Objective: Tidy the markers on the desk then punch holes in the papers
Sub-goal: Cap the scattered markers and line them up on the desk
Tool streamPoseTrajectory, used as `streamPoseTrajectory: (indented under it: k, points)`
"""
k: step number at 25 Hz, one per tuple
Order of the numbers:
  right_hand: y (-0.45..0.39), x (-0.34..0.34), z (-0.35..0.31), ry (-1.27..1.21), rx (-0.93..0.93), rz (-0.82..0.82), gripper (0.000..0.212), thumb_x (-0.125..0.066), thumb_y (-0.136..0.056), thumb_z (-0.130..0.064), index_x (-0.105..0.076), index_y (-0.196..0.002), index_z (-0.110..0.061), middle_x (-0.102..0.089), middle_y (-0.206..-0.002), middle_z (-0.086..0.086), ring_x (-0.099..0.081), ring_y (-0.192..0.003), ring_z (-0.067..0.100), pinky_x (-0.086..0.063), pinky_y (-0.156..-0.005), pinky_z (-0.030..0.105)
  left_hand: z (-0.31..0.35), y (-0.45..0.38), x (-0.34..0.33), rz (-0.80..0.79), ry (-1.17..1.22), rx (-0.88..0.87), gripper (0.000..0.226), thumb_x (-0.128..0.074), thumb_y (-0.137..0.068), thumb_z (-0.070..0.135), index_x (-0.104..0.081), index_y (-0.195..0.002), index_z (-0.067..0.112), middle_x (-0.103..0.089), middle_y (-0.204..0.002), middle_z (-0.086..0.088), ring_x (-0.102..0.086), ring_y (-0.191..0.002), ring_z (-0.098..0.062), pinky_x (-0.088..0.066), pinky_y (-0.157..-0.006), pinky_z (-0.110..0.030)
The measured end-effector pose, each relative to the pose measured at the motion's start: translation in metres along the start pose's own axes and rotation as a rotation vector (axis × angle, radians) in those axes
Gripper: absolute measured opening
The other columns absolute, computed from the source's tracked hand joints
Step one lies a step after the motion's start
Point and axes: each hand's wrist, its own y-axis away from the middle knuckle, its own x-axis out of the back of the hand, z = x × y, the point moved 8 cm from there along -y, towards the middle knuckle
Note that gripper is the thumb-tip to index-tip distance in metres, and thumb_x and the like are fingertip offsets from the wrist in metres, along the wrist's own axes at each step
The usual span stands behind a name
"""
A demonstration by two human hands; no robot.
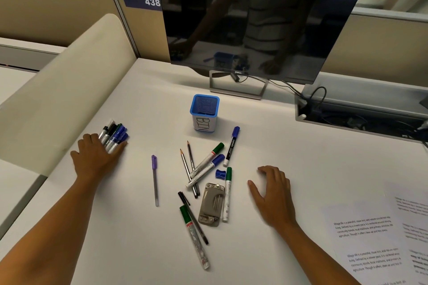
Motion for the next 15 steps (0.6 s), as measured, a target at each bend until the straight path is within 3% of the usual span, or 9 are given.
streamPoseTrajectory:
  k: [2, 7, 11, 15]
  points:
    - [0.000, 0.000, 0.000, -0.004, 0.001, 0.003, 0.039, -0.053, -0.089, -0.051, -0.052, -0.118, -0.025, -0.055, -0.118, -0.012, -0.050, -0.109, 0.008, -0.035, -0.097, 0.022, -0.001, 0.002, 0.000, -0.004, -0.005, 0.007, 0.094, -0.039, -0.075, 0.083, -0.050, -0.116, 0.000, -0.053, -0.114, -0.020, -0.050, -0.110, -0.043, -0.040, -0.086, -0.061]
    - [0.000, 0.002, -0.001, -0.011, 0.005, 0.014, 0.035, -0.059, -0.090, -0.045, -0.053, -0.117, -0.024, -0.056, -0.117, -0.011, -0.051, -0.109, 0.010, -0.035, -0.096, 0.023, 0.035, 0.023, 0.020, 0.105, 0.084, -0.041, 0.072, -0.066, -0.084, 0.055, -0.045, -0.129, 0.003, -0.047, -0.131, -0.022, -0.042, -0.123, -0.039, -0.030, -0.101, -0.057]
    - [0.000, 0.001, 0.000, -0.016, 0.005, 0.016, 0.035, -0.060, -0.090, -0.043, -0.054, -0.118, -0.023, -0.057, -0.118, -0.009, -0.052, -0.110, 0.011, -0.034, -0.096, 0.021, 0.095, 0.081, 0.019, 0.056, 0.238, -0.123, 0.051, -0.066, -0.088, 0.043, -0.052, -0.119, 0.004, -0.053, -0.118, -0.018, -0.051, -0.109, -0.037, -0.043, -0.089, -0.049]
    - [0.000, 0.002, -0.001, -0.018, 0.010, 0.028, 0.036, -0.061, -0.090, -0.042, -0.053, -0.119, -0.022, -0.058, -0.119, -0.008, -0.052, -0.109, 0.012, -0.034, -0.096, 0.022, 0.109, 0.120, -0.005, -0.126, 0.384, 0.031, 0.037, -0.061, -0.092, 0.021, -0.046, -0.117, -0.002, -0.050, -0.114, -0.022, -0.056, -0.095, -0.039, -0.046, -0.073, -0.045]
